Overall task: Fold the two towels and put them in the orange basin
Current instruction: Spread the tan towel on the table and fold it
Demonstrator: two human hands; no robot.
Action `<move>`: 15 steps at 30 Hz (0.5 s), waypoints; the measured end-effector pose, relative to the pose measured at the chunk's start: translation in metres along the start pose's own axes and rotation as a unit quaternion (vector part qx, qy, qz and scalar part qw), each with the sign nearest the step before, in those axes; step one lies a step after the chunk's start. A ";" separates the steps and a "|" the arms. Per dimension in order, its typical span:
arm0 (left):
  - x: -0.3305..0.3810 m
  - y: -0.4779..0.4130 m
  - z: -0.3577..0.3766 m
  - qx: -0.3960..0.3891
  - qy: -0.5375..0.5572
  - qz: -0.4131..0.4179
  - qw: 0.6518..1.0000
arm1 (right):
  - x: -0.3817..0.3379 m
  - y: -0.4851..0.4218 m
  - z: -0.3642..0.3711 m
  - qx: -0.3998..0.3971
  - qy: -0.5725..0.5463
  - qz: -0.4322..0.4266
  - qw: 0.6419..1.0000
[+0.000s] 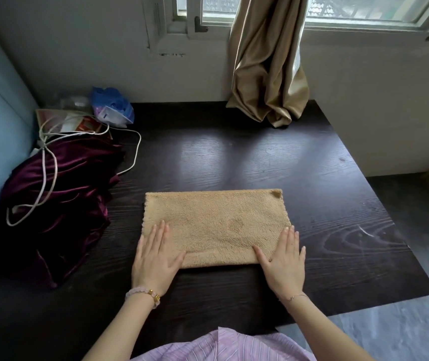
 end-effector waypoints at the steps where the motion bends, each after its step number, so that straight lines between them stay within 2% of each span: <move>1: -0.006 0.000 0.000 0.001 0.000 0.012 1.000 | 0.001 0.000 0.000 -0.003 0.003 -0.004 1.000; 7: -0.019 0.015 -0.001 -0.016 -0.006 0.071 0.997 | 0.012 -0.016 -0.006 -0.017 0.025 -0.033 0.999; 12: -0.004 0.027 0.000 -0.043 0.016 0.068 0.997 | 0.024 -0.034 -0.014 -0.049 0.048 -0.049 0.996; 15: 0.014 0.030 0.001 -0.017 0.002 0.108 0.994 | 0.027 -0.048 -0.022 -0.054 0.093 -0.041 0.993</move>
Point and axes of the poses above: each hand's wrist, its own y-axis away from the middle knuckle, its own z-axis out of the palm, x = y × z, the point moved 1 cm from there along -y, towards the middle knuckle, and after that the axes turned 9 degrees about -z, right-handed, at the moved point
